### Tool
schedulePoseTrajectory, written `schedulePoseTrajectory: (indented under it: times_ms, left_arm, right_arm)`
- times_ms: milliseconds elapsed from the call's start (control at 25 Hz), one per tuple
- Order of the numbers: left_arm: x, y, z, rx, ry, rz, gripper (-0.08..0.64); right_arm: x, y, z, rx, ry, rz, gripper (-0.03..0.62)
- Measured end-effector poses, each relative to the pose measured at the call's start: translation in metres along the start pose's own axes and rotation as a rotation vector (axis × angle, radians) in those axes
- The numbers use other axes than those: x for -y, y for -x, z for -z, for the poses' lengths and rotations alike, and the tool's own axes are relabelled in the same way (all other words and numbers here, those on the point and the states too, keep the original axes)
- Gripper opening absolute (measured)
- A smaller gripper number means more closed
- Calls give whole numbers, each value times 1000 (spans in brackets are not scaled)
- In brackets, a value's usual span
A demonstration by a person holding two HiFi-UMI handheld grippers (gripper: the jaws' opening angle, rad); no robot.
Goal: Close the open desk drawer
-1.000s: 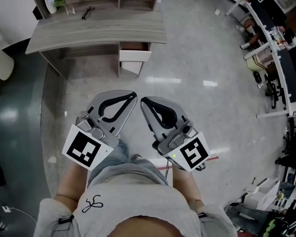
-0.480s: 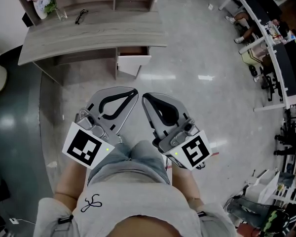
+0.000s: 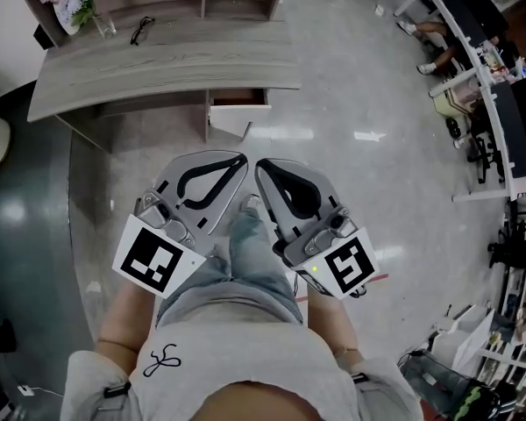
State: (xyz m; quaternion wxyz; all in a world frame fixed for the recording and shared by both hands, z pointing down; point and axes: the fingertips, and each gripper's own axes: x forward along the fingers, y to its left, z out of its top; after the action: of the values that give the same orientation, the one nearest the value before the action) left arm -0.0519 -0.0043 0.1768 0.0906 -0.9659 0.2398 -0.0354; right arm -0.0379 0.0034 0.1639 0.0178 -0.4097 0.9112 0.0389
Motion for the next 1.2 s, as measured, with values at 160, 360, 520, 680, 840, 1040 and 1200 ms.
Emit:
schedulePoseTrajectory:
  times_ms: [160,360,520,680,840,1040,1200]
  left_arm:
    - [-20,-19,9,-1,2,-30,11]
    - [-39,-50,25,-4,-17,-74,11]
    - [-57,-76,48,25,1,-95,11]
    - [-69,-93,69,60,15,-92,11]
    - [-80,-110,104,33,33,-97,11]
    - [-89,-127,152,-42,80,-119,11]
    - [-89,-138,185,-77,111,-126,11]
  right_arm:
    - [27,-14,6,-2,8,-3,8]
    - [64,-22,15,7,4,-7,8]
    - [95,-37,30,11,3,-12,8]
    - [119,-49,43,8,3,-20,8]
    - [138,-60,61,8,1,-22,8]
    - [155,-67,87,6,-13,-25,8]
    - [166,-70,116,-22,-39,-27,8]
